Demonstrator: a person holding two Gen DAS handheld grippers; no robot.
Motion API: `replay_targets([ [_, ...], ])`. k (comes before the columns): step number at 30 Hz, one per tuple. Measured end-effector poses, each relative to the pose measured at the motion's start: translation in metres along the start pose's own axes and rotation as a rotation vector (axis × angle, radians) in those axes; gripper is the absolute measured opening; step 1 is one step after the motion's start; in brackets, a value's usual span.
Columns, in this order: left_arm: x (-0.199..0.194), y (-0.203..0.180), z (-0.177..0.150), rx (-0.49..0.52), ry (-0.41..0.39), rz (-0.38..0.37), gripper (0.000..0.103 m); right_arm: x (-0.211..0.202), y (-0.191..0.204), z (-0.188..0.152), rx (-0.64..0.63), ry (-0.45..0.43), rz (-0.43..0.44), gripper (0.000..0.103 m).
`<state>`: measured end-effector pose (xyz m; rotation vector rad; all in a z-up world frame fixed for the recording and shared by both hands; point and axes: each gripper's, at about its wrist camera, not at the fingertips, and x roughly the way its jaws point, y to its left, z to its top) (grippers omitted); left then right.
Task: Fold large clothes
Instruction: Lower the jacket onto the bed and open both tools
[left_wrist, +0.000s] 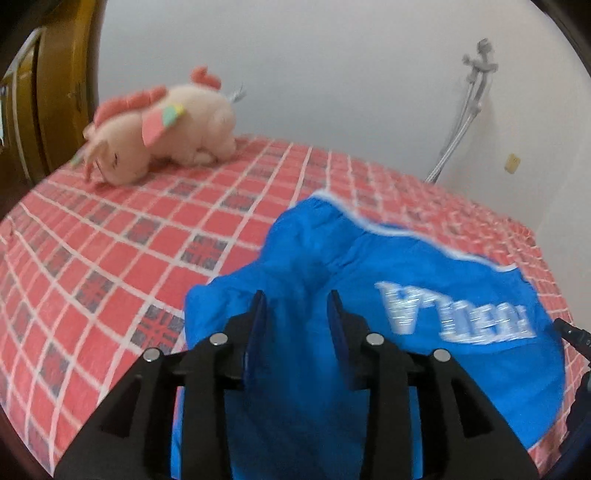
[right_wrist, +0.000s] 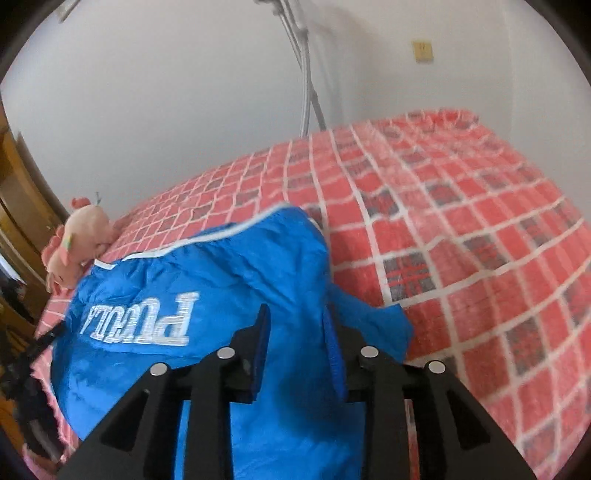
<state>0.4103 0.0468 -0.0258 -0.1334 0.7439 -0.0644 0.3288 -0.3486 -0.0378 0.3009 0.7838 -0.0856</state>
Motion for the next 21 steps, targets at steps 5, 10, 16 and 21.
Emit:
replay_targets([
  [5, -0.018, -0.063, -0.021, 0.064, -0.001, -0.062, 0.044, -0.019, 0.054, -0.017, -0.096, -0.158, -0.126, 0.031],
  [10, 0.007, -0.086, -0.051, 0.082, 0.067, -0.089, 0.045, 0.001, 0.078, -0.042, -0.140, -0.085, 0.026, 0.029],
  [16, 0.024, -0.100, -0.077, 0.223, 0.045, -0.026, 0.045, 0.036, 0.078, -0.069, -0.188, -0.013, 0.000, 0.029],
  [21, 0.025, -0.097, -0.079, 0.196, 0.043, -0.033, 0.045, 0.032, 0.072, -0.073, -0.162, -0.016, 0.011, 0.029],
])
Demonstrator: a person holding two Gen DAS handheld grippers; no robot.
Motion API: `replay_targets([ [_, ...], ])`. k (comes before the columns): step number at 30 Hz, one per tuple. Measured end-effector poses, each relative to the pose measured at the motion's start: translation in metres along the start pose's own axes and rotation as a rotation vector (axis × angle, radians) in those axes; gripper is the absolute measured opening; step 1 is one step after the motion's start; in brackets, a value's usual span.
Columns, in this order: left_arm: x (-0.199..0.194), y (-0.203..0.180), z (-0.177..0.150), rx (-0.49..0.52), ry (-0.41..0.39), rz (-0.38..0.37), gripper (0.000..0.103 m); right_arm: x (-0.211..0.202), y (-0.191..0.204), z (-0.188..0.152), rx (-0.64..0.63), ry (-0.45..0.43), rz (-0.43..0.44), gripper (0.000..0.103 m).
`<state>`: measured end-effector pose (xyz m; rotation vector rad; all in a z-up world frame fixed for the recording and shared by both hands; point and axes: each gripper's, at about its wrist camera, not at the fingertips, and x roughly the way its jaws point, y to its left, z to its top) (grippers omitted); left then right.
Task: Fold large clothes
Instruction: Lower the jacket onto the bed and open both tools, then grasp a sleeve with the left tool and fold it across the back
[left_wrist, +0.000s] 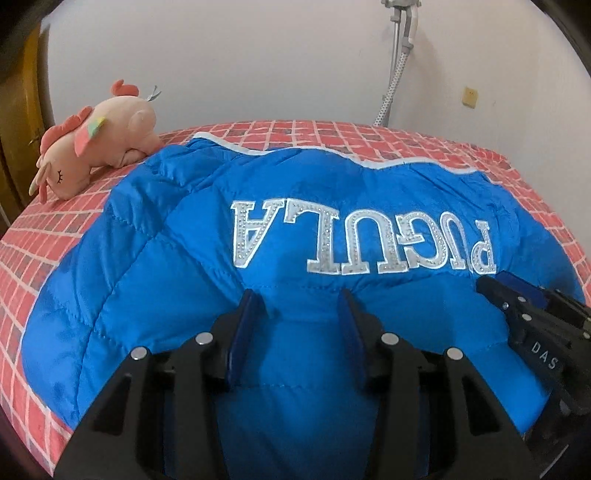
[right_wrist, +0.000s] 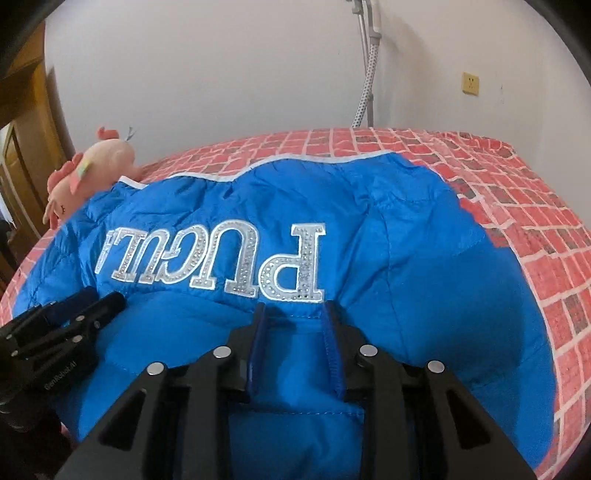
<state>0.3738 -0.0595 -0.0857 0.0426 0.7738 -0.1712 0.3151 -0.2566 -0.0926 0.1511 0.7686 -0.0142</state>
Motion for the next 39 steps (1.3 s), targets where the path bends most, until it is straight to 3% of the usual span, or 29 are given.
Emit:
replay_targets([
  [5, -0.025, 0.002, 0.001, -0.061, -0.035, -0.063, 0.045, -0.018, 0.010, 0.004, -0.001, -0.058, 0.066, 0.031],
  [11, -0.010, -0.013, -0.005, 0.049, 0.001, 0.008, 0.046, 0.000, 0.021, 0.000, -0.083, 0.002, -0.024, 0.030],
  [20, -0.016, 0.001, 0.004, 0.002, 0.038, -0.038, 0.046, -0.010, 0.005, 0.011, -0.008, 0.042, 0.061, 0.031],
  [24, -0.030, 0.033, 0.023, -0.064, 0.013, 0.022, 0.055, -0.037, -0.028, 0.034, 0.039, -0.010, -0.012, 0.044],
  [25, -0.033, 0.047, 0.028, -0.073, 0.014, 0.082, 0.063, -0.041, -0.039, 0.038, 0.053, -0.017, -0.036, 0.047],
  [27, -0.034, 0.067, 0.034, -0.073, 0.028, 0.149, 0.069, -0.044, -0.060, 0.046, 0.083, 0.009, -0.088, 0.062],
  [29, -0.031, 0.090, 0.035, -0.083, 0.052, 0.192, 0.080, -0.046, -0.087, 0.050, 0.128, 0.030, -0.115, 0.067],
  [31, -0.025, 0.115, 0.035, -0.106, 0.094, 0.231, 0.083, -0.042, -0.105, 0.051, 0.157, 0.078, -0.132, 0.078],
  [33, -0.025, 0.135, 0.034, -0.144, 0.104, 0.212, 0.093, -0.037, -0.118, 0.050, 0.168, 0.122, -0.119, 0.083],
  [39, -0.015, 0.150, 0.026, -0.158, 0.164, 0.071, 0.097, -0.016, -0.129, 0.038, 0.193, 0.233, 0.019, 0.093],
])
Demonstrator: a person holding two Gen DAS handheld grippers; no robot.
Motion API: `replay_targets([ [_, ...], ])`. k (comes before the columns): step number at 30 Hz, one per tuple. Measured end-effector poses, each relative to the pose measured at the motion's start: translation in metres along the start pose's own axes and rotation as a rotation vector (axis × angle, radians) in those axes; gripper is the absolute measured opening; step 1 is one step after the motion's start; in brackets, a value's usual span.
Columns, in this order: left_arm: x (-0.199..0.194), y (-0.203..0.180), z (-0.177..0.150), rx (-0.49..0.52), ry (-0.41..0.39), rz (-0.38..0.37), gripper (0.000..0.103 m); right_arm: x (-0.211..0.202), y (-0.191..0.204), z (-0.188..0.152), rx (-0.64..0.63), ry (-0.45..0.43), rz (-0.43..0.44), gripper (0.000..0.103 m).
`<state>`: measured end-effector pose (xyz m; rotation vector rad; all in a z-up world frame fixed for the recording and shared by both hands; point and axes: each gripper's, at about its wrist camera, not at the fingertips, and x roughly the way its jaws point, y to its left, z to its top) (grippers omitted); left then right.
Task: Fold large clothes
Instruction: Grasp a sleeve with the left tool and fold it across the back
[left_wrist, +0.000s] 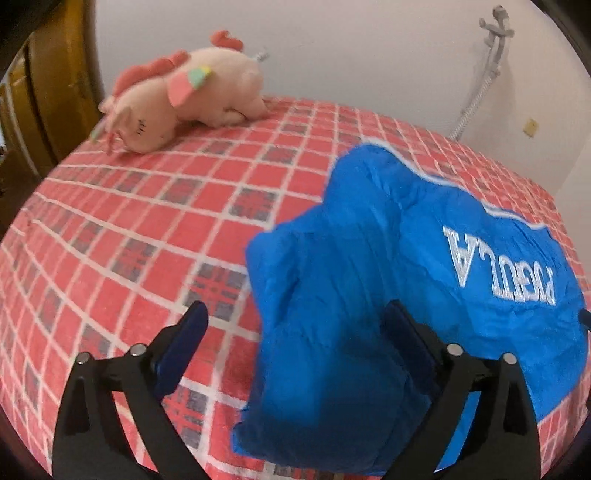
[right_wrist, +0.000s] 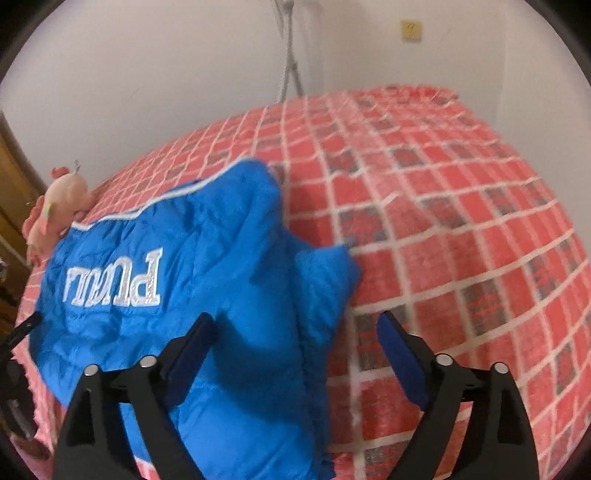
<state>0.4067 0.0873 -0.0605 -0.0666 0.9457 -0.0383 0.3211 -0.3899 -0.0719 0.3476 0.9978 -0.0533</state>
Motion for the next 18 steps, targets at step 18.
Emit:
replay_targets([
  [18, 0.030, 0.000, -0.013, -0.103, 0.130, -0.260, 0.101, 0.033, 0.001, -0.009, 0.058, 0.050, 0.186, 0.089],
])
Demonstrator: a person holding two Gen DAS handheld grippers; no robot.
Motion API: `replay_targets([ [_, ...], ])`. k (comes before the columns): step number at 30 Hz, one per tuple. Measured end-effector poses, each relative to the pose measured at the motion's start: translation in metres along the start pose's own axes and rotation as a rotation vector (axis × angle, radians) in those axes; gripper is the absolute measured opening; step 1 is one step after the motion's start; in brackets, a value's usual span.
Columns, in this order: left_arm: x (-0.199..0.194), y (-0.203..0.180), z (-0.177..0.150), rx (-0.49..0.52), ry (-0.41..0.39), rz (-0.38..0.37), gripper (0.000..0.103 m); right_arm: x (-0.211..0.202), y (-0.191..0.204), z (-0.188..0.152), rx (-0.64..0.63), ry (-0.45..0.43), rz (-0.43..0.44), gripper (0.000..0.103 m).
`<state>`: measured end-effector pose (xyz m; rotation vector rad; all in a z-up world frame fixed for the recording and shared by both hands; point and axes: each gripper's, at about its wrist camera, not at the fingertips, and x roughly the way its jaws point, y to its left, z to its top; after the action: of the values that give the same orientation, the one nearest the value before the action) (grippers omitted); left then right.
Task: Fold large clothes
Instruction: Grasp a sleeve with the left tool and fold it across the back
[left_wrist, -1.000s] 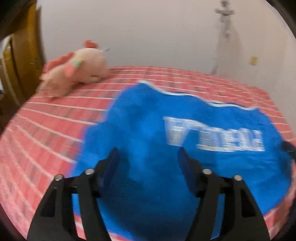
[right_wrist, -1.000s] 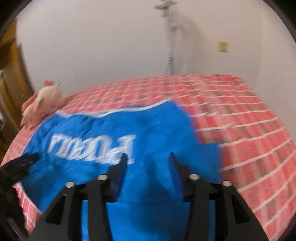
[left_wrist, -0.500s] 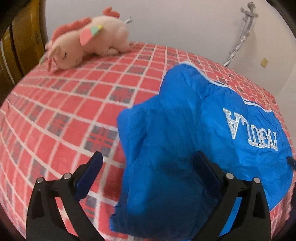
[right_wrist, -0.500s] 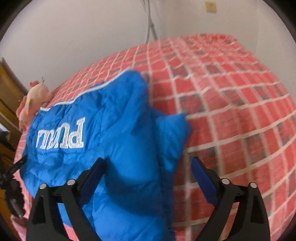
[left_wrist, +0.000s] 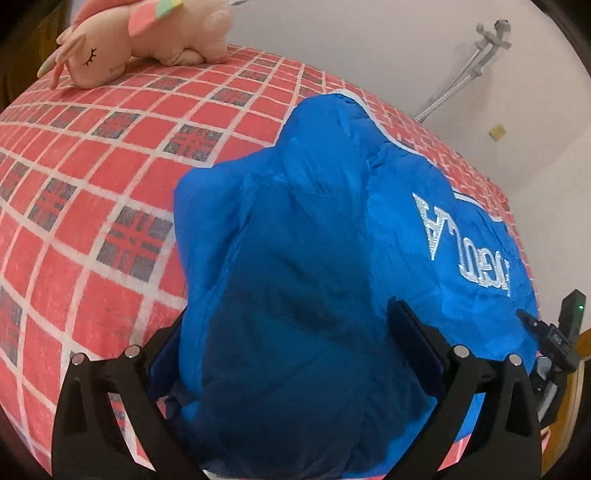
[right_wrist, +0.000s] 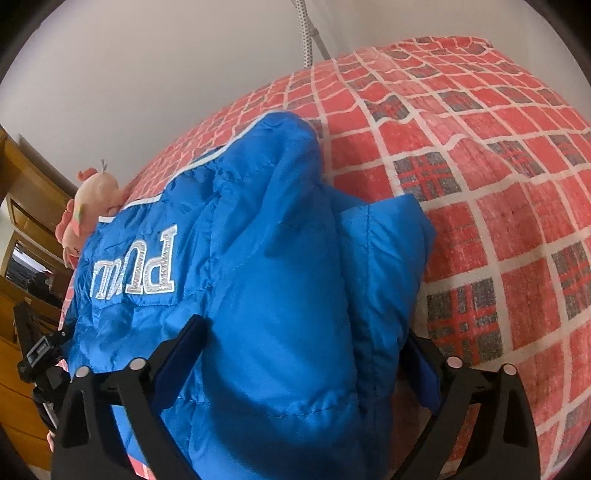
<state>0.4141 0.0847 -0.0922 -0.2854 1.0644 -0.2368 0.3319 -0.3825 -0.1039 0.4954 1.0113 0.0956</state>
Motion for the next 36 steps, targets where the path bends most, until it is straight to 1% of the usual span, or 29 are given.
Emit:
replay_targets([
  [1, 0.001, 0.000, 0.000, 0.000, -0.004, 0.001, 0.100, 0.000, 0.001, 0.000, 0.001, -0.001, 0.003, 0.086],
  [3, 0.000, -0.002, 0.000, 0.007, -0.017, 0.007, 0.098, -0.001, 0.005, 0.001, -0.012, -0.009, 0.009, 0.072],
  [4, -0.002, -0.005, -0.001, 0.016, -0.030, 0.008, 0.088, -0.002, 0.007, 0.001, -0.021, -0.013, 0.011, 0.068],
  [5, -0.003, -0.005, 0.000, 0.024, -0.039, 0.008, 0.076, -0.005, 0.010, 0.001, -0.028, -0.019, 0.022, 0.057],
  [6, -0.007, -0.009, 0.000, 0.033, -0.050, 0.007, 0.070, -0.007, 0.012, 0.001, -0.029, -0.025, 0.031, 0.049],
  [8, -0.014, -0.014, 0.001, 0.046, -0.069, 0.004, 0.045, -0.012, 0.015, 0.001, -0.034, -0.037, 0.039, 0.040],
  [9, -0.017, -0.017, 0.002, 0.047, -0.082, 0.008, 0.040, -0.014, 0.016, 0.001, -0.035, -0.043, 0.045, 0.036],
  [10, -0.023, -0.020, 0.002, 0.045, -0.096, 0.014, 0.031, -0.017, 0.016, 0.001, -0.033, -0.048, 0.055, 0.034],
  [11, -0.027, -0.020, 0.003, 0.045, -0.103, 0.013, 0.025, -0.022, 0.016, 0.001, -0.026, -0.055, 0.073, 0.031],
  [13, -0.037, -0.023, 0.004, 0.048, -0.119, 0.005, 0.020, -0.033, 0.016, 0.002, -0.018, -0.071, 0.110, 0.027],
  [16, -0.066, -0.032, 0.005, 0.051, -0.158, -0.036, 0.018, -0.056, 0.029, -0.002, -0.047, -0.100, 0.116, 0.025],
  [18, -0.083, -0.041, 0.003, 0.070, -0.182, -0.035, 0.018, -0.073, 0.041, -0.009, -0.077, -0.115, 0.110, 0.024],
  [20, -0.104, -0.052, -0.005, 0.099, -0.203, -0.030, 0.017, -0.088, 0.047, -0.016, -0.090, -0.120, 0.117, 0.024],
  [23, -0.132, -0.056, -0.022, 0.124, -0.219, -0.052, 0.018, -0.116, 0.051, -0.034, -0.114, -0.123, 0.135, 0.024],
  [25, -0.148, -0.053, -0.037, 0.131, -0.215, -0.066, 0.018, -0.131, 0.050, -0.049, -0.119, -0.116, 0.157, 0.024],
  [29, -0.174, -0.036, -0.083, 0.129, -0.199, -0.105, 0.018, -0.158, 0.045, -0.091, -0.152, -0.097, 0.195, 0.024],
  [32, -0.185, -0.025, -0.121, 0.128, -0.187, -0.122, 0.018, -0.169, 0.037, -0.125, -0.157, -0.075, 0.211, 0.024],
  [34, -0.189, -0.019, -0.144, 0.136, -0.178, -0.120, 0.019, -0.173, 0.033, -0.144, -0.160, -0.065, 0.214, 0.024],
  [36, -0.188, -0.011, -0.158, 0.134, -0.168, -0.120, 0.020, -0.175, 0.029, -0.163, -0.159, -0.061, 0.216, 0.025],
])
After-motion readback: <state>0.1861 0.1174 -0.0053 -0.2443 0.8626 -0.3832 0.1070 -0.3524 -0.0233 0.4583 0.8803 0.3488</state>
